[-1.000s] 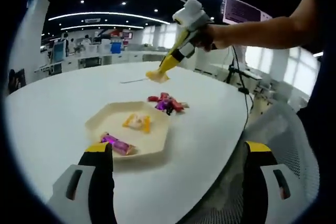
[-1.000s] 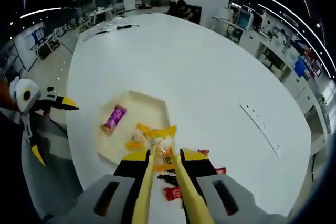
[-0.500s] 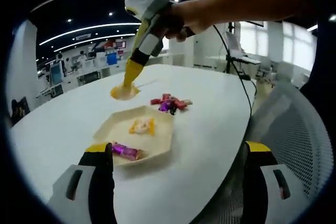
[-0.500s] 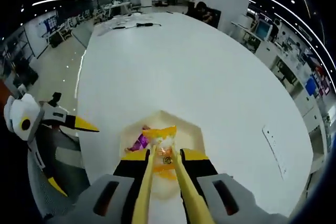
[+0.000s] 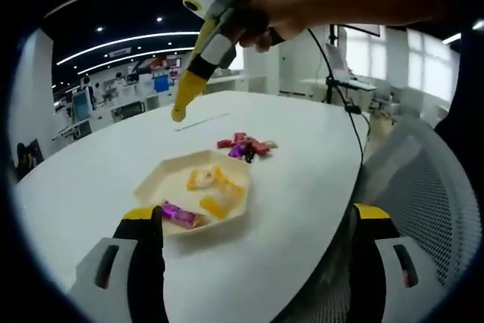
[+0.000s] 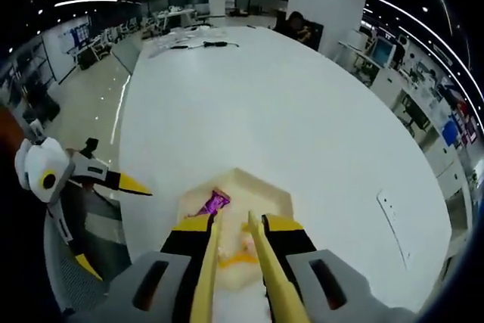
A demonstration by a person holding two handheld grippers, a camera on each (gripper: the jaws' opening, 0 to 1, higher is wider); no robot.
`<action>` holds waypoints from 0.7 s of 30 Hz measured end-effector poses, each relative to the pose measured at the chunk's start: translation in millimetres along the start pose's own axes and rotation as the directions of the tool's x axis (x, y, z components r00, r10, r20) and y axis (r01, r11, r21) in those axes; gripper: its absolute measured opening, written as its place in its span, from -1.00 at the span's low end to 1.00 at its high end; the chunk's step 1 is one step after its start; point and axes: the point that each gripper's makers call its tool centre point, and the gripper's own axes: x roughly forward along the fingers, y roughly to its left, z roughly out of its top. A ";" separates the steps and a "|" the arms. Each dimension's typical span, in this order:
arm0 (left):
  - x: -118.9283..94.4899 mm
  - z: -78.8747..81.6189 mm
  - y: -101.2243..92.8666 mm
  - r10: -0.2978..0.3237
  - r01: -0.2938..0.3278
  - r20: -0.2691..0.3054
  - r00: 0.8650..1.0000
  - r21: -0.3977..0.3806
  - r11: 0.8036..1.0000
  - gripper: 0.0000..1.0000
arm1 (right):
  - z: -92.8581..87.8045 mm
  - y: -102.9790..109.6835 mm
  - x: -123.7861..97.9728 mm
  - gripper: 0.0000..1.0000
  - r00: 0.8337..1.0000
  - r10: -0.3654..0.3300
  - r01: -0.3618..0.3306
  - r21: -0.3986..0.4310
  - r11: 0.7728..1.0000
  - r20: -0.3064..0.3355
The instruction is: Place the target food into the container with the food tongs after gripping and lifting it, then release it inside without dropping or visibly crushing the food.
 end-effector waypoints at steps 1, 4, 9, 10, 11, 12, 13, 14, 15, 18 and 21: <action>-0.5 -0.3 0.3 0.002 -0.002 0.001 1.000 -0.008 1.000 0.99 | -0.4 -1.2 -2.4 -0.51 1.000 0.002 -0.002 -0.007 1.000 0.005; -0.5 -2.8 -2.5 -0.007 0.007 -0.008 1.000 -0.001 1.000 0.99 | -5.7 -9.2 -10.0 -0.52 1.000 -0.006 0.007 -0.033 0.999 0.007; 0.1 -1.2 -3.0 -0.014 0.014 -0.003 1.000 0.010 1.000 0.99 | -21.1 -25.0 -29.2 -0.50 1.000 -0.031 0.031 -0.028 0.999 0.004; 0.3 -0.4 -2.4 -0.014 0.014 -0.001 1.000 0.007 1.000 0.99 | -23.9 -28.0 -31.7 -0.50 0.999 -0.036 0.036 -0.024 0.999 0.003; 0.5 -0.1 -1.5 -0.011 0.011 0.000 1.000 0.007 1.000 0.99 | -27.2 -30.8 -35.6 -0.50 0.999 -0.037 0.037 -0.013 0.999 0.003; 0.8 -0.6 -1.4 -0.010 0.010 -0.004 1.000 0.010 1.000 0.99 | -29.5 -33.2 -38.8 -0.49 0.999 -0.042 0.042 -0.007 0.999 0.005; 1.0 -0.6 -2.2 -0.013 0.013 -0.005 1.000 0.011 1.000 0.99 | -31.8 -35.2 -42.0 -0.49 0.999 -0.049 0.049 -0.006 0.999 0.006; 1.4 0.1 -3.6 -0.018 0.018 -0.004 1.000 0.014 1.000 0.99 | -35.1 -36.9 -46.4 -0.49 0.999 -0.050 0.051 -0.005 0.999 0.008; 1.5 0.6 -4.0 -0.019 0.019 -0.005 1.000 0.020 1.000 0.99 | -37.4 -38.9 -49.5 -0.48 0.998 -0.056 0.056 -0.003 0.998 0.012; 1.9 -1.1 -4.0 -0.024 0.024 -0.007 1.000 0.019 1.000 0.99 | -47.9 -43.9 -60.7 -0.47 0.998 -0.063 0.063 0.002 0.998 0.016; 0.7 0.1 -1.4 -0.012 0.012 -0.003 1.000 0.016 1.000 0.99 | -59.5 -49.2 -68.4 -0.46 0.998 -0.059 0.059 0.006 0.998 0.024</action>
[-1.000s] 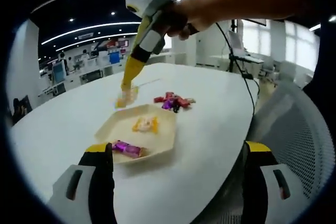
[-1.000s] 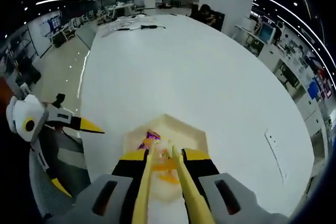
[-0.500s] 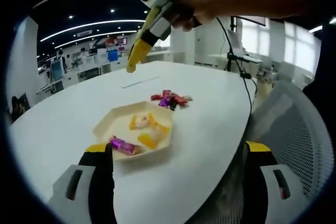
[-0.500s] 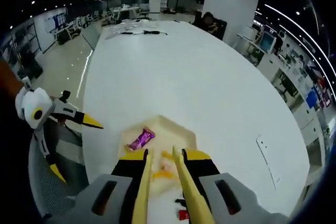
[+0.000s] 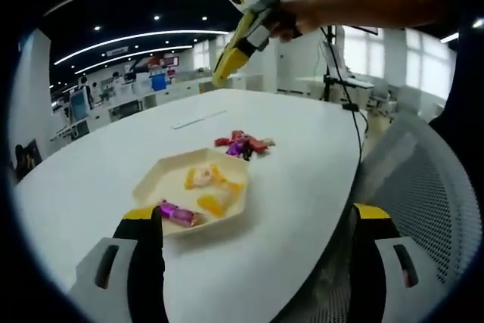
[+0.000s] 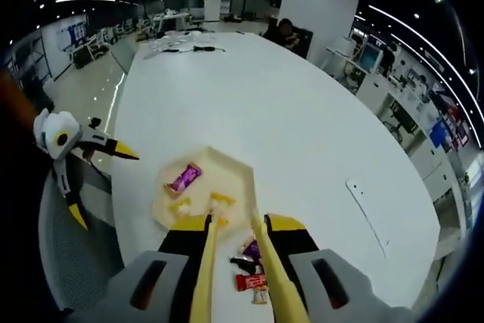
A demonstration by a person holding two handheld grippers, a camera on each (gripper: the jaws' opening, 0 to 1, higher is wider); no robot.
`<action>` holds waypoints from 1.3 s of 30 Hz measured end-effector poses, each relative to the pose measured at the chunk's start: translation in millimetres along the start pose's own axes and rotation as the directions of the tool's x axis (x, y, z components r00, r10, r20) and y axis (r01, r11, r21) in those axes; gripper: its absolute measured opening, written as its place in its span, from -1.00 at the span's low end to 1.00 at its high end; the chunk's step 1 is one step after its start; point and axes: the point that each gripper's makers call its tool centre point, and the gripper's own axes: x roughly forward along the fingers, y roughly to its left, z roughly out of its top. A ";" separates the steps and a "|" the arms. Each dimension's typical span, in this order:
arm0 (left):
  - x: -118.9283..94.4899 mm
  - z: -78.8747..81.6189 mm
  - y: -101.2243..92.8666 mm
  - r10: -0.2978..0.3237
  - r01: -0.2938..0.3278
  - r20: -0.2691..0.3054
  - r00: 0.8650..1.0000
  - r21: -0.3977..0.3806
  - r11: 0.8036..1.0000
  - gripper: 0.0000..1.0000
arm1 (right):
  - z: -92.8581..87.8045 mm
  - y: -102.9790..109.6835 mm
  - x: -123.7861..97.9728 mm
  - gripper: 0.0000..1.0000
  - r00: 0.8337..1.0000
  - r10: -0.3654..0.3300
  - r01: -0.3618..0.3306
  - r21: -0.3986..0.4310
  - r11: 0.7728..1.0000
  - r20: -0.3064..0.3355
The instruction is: Place the target food into the container with the food tongs after gripping and lifting it, then release it inside without dropping or visibly crushing the food.
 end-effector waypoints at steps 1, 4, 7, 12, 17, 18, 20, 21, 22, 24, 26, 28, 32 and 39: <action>-0.1 -0.1 0.5 0.003 -0.003 -0.001 1.000 -0.001 1.000 0.99 | -2.9 -1.2 -2.3 -0.46 1.000 0.001 -0.001 0.000 1.000 0.005; -0.2 -0.4 1.9 0.009 -0.009 -0.002 1.000 -0.005 1.000 0.99 | -16.1 -8.4 -9.2 -0.47 1.000 -0.005 0.005 0.010 1.000 0.013; -0.5 0.8 2.8 0.014 -0.014 0.005 1.000 0.007 1.000 0.99 | -29.2 -19.9 -13.5 -0.47 0.999 -0.031 0.031 0.014 0.999 0.011; -1.9 4.9 6.3 0.034 -0.034 0.023 0.999 -0.010 0.999 0.99 | -46.4 -36.1 -22.9 -0.47 0.998 -0.058 0.057 0.031 0.998 0.035; 0.0 2.9 2.8 0.018 -0.018 0.009 1.000 0.003 1.000 0.99 | -62.0 -43.4 -32.7 -0.45 0.997 -0.070 0.068 0.046 0.997 0.038; 0.3 2.4 1.3 0.011 -0.011 0.007 1.000 0.002 1.000 0.99 | -66.3 -43.4 -35.0 -0.45 0.997 -0.069 0.067 0.046 0.997 0.040; -0.1 2.6 2.7 0.016 -0.016 0.009 1.000 0.002 1.000 0.99 | -74.4 -44.7 -37.6 -0.45 0.997 -0.070 0.069 0.043 0.997 0.033; -0.3 3.8 3.1 0.016 -0.016 0.016 1.000 -0.006 1.000 0.99 | -76.8 -44.5 -38.2 -0.45 0.997 -0.068 0.066 0.044 0.997 0.034; -0.5 4.4 3.8 0.018 -0.018 0.018 1.000 -0.010 1.000 0.99 | -80.5 -44.7 -38.6 -0.45 0.997 -0.070 0.069 0.042 0.997 0.035; -0.3 3.1 4.1 0.020 -0.019 0.012 1.000 -0.014 1.000 0.99 | -88.5 -44.1 -38.6 -0.45 0.998 -0.062 0.060 0.055 0.997 0.028; 0.0 2.9 3.8 0.017 -0.017 0.013 1.000 -0.011 1.000 0.99 | -93.2 -45.2 -39.2 -0.45 0.997 -0.065 0.063 0.060 0.996 0.030; 0.2 2.4 3.1 0.016 -0.015 0.009 1.000 -0.009 1.000 0.99 | -97.9 -45.8 -39.5 -0.45 0.997 -0.067 0.065 0.072 0.995 0.031; 0.2 2.0 4.0 0.018 -0.018 0.008 1.000 -0.014 1.000 0.99 | -102.3 -48.1 -38.8 -0.45 0.996 -0.078 0.075 0.078 0.994 0.035; 0.5 0.4 4.4 0.020 -0.020 0.000 1.000 -0.015 1.000 0.99 | -117.1 -47.6 -25.5 -0.46 0.996 -0.044 0.037 0.099 0.994 0.072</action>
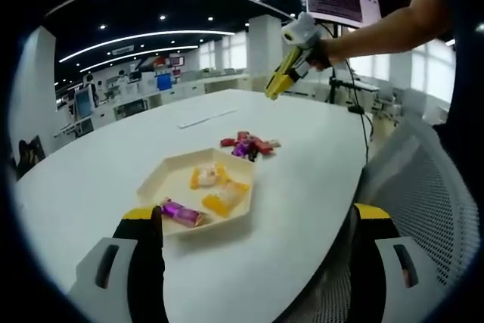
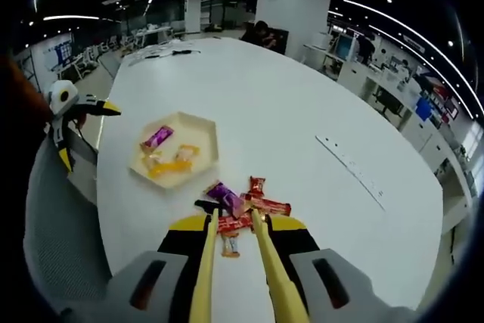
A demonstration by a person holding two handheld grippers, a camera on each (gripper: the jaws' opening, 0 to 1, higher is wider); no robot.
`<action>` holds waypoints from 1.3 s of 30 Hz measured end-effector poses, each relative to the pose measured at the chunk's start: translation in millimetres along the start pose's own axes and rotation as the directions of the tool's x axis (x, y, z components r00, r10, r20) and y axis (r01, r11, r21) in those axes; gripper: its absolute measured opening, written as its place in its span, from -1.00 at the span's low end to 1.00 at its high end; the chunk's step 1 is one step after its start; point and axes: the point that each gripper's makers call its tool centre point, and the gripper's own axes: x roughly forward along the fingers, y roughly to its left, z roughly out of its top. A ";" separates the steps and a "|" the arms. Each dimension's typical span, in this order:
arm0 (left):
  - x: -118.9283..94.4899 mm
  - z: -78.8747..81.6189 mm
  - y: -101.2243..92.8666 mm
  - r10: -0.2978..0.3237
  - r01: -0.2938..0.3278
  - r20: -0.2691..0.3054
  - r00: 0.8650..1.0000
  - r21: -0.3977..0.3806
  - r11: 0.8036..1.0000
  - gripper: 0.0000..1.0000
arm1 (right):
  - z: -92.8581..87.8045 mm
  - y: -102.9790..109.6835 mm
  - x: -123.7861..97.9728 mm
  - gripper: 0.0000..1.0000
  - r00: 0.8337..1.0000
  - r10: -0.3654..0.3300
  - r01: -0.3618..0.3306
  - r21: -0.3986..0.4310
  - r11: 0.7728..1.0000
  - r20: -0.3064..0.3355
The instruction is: Place the target food into the container with the food tongs after gripping and lifting it, then release it inside without dropping or visibly crushing the food.
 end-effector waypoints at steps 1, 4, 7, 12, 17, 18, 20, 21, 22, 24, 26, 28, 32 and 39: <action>0.2 -0.9 0.3 0.001 -0.001 -0.004 1.000 -0.003 1.000 0.99 | -3.1 3.1 3.6 -0.46 1.000 0.017 -0.017 -0.006 1.000 0.012; 0.6 -1.4 -0.4 -0.001 0.001 -0.008 1.000 0.007 1.000 0.99 | -17.2 4.2 14.9 -0.46 1.000 0.022 -0.022 -0.003 1.000 0.009; 1.5 -2.7 -2.8 -0.013 0.013 -0.016 1.000 0.016 1.000 0.99 | -30.6 7.1 24.7 -0.46 1.000 0.027 -0.027 0.016 0.999 -0.001; 2.3 -4.0 -3.3 -0.015 0.015 -0.026 1.000 0.014 1.000 0.99 | -48.9 11.8 38.1 -0.46 0.999 0.033 -0.032 0.032 0.999 -0.034; 3.2 -5.0 -4.5 -0.020 0.020 -0.030 0.999 0.022 1.000 0.99 | -57.3 11.1 47.2 -0.46 0.998 0.037 -0.035 0.037 0.999 -0.054; 3.2 -4.8 -4.1 -0.018 0.019 -0.029 0.999 0.020 1.000 0.99 | -58.6 11.0 49.3 -0.46 0.997 0.032 -0.030 0.027 0.999 -0.065; 3.0 -4.6 -3.2 -0.014 0.015 -0.028 0.999 0.021 1.000 0.99 | -61.7 10.4 52.9 -0.46 0.996 0.033 -0.032 0.024 0.999 -0.077; 3.0 -4.3 -3.0 -0.014 0.014 -0.027 1.000 0.018 1.000 0.99 | -64.6 10.1 55.4 -0.46 0.996 0.034 -0.032 0.024 0.999 -0.085; 3.1 -4.3 -3.0 -0.014 0.014 -0.027 1.000 0.016 1.000 0.99 | -66.6 8.3 56.6 -0.46 0.995 0.025 -0.024 0.012 1.000 -0.094; 2.9 -4.6 -2.7 -0.012 0.013 -0.029 0.999 0.015 1.000 0.98 | -69.0 7.3 60.4 -0.46 0.995 0.023 -0.022 0.008 1.000 -0.100; 2.7 -3.7 -2.6 -0.012 0.012 -0.025 1.000 0.010 1.000 0.98 | -70.2 8.1 64.2 -0.46 0.994 0.027 -0.026 0.009 1.000 -0.106; 2.9 -4.8 -1.8 -0.012 0.012 -0.028 1.000 0.009 1.000 0.98 | -75.0 9.3 68.0 -0.46 0.991 0.032 -0.031 0.012 0.999 -0.129; 2.7 -4.5 -2.6 -0.014 0.015 -0.028 1.000 0.004 1.000 0.98 | -77.7 9.3 72.5 -0.47 0.990 0.043 -0.040 0.029 0.999 -0.134; 2.6 6.0 -8.4 -0.048 0.050 0.028 0.998 -0.089 0.995 0.99 | -95.2 8.9 76.4 -0.53 0.976 0.023 -0.022 0.010 1.000 -0.219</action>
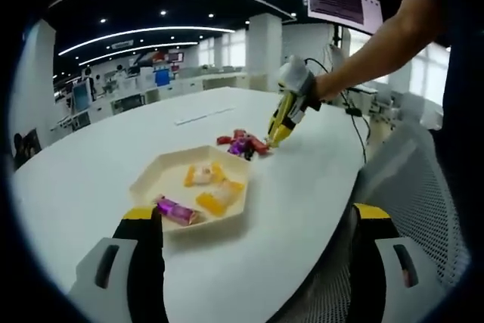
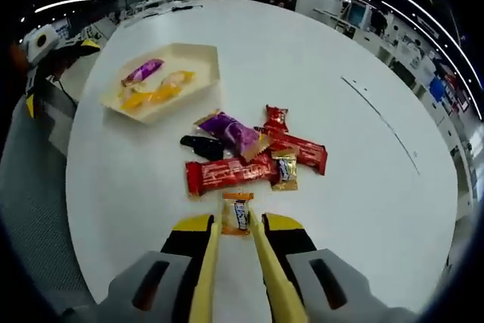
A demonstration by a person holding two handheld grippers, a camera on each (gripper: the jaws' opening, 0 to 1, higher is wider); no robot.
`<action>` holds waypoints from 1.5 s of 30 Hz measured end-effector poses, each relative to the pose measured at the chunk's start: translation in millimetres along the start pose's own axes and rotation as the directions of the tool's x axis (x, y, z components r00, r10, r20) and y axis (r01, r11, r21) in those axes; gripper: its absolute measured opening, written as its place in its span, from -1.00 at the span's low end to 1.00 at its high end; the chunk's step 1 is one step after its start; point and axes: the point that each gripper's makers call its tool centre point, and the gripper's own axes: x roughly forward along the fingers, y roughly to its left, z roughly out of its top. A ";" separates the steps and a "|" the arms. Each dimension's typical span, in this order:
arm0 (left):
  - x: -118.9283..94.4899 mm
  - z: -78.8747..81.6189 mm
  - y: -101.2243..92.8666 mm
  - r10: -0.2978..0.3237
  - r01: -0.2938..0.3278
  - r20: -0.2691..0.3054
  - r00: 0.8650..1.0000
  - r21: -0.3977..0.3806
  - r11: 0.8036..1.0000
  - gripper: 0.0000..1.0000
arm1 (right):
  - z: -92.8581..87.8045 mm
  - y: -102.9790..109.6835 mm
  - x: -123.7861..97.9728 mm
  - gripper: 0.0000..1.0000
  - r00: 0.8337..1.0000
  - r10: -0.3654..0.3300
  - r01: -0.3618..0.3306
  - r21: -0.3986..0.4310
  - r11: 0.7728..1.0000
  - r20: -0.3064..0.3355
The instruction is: Place the target food into the container with the food tongs after gripping and lifting it, then release it inside without dropping or visibly crushing the food.
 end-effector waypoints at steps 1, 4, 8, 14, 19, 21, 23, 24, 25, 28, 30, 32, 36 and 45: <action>-0.1 2.8 -0.1 -0.003 0.003 0.014 1.000 -0.014 1.000 0.99 | 1.9 0.6 -1.8 -0.54 1.000 -0.002 0.001 0.017 1.000 0.012; -0.8 -2.2 4.2 0.013 -0.013 -0.011 1.000 -0.009 1.000 0.99 | 0.2 0.2 -1.1 -0.55 1.000 -0.002 0.002 0.026 1.000 0.007; 0.0 -3.9 2.0 0.006 -0.006 -0.020 1.000 0.000 1.000 0.99 | 0.3 -1.2 -0.6 -0.57 1.000 -0.010 0.010 0.047 0.999 -0.006; 1.9 -12.1 -1.1 0.001 0.003 -0.060 0.998 0.071 0.997 0.99 | 1.0 -0.9 -4.5 -0.58 0.999 -0.033 0.034 0.038 0.999 -0.040; 1.5 -14.4 1.2 0.005 0.000 -0.072 0.997 0.071 0.997 0.99 | 5.2 -5.0 -13.3 -0.59 0.998 -0.043 0.046 0.055 0.997 -0.045; 1.5 -14.4 2.2 0.009 -0.004 -0.073 0.997 0.076 0.997 0.99 | 9.2 -6.6 -17.5 -0.59 0.998 -0.045 0.048 0.064 0.997 -0.042; 1.3 -14.0 1.4 0.008 -0.003 -0.073 0.997 0.075 0.997 0.99 | 13.3 -8.0 -21.8 -0.59 0.998 -0.053 0.055 0.061 0.997 -0.038; 1.4 -14.0 1.4 0.008 -0.003 -0.073 0.997 0.076 0.997 0.99 | 16.7 -9.6 -25.2 -0.59 0.998 -0.059 0.061 0.059 0.996 -0.030; 1.4 -13.7 1.4 0.008 -0.003 -0.071 0.997 0.076 0.997 0.99 | 19.8 -9.7 -27.2 -0.59 0.998 -0.055 0.056 0.070 0.996 -0.019; 1.0 -13.4 1.9 0.011 -0.006 -0.069 0.998 0.072 0.997 0.99 | 27.6 -12.4 -35.2 -0.59 0.998 -0.064 0.066 0.075 0.995 -0.019; 0.2 -11.1 3.3 0.015 -0.012 -0.057 0.998 0.061 0.998 0.99 | 34.0 -15.5 -40.0 -0.59 0.997 -0.072 0.073 0.076 0.994 -0.015; 0.1 -11.9 4.6 0.017 -0.015 -0.058 0.998 0.047 0.999 0.99 | 39.3 -18.5 -44.7 -0.59 0.997 -0.077 0.078 0.081 0.994 -0.016; 0.6 -11.9 2.3 0.011 -0.007 -0.060 0.998 0.057 0.998 0.99 | 52.2 -23.7 -55.1 -0.59 0.996 -0.088 0.089 0.073 0.993 -0.012; 0.2 -12.4 5.0 0.019 -0.015 -0.058 0.998 0.057 0.998 0.99 | 71.5 -25.1 -64.5 -0.59 0.995 -0.097 0.097 0.063 0.993 0.000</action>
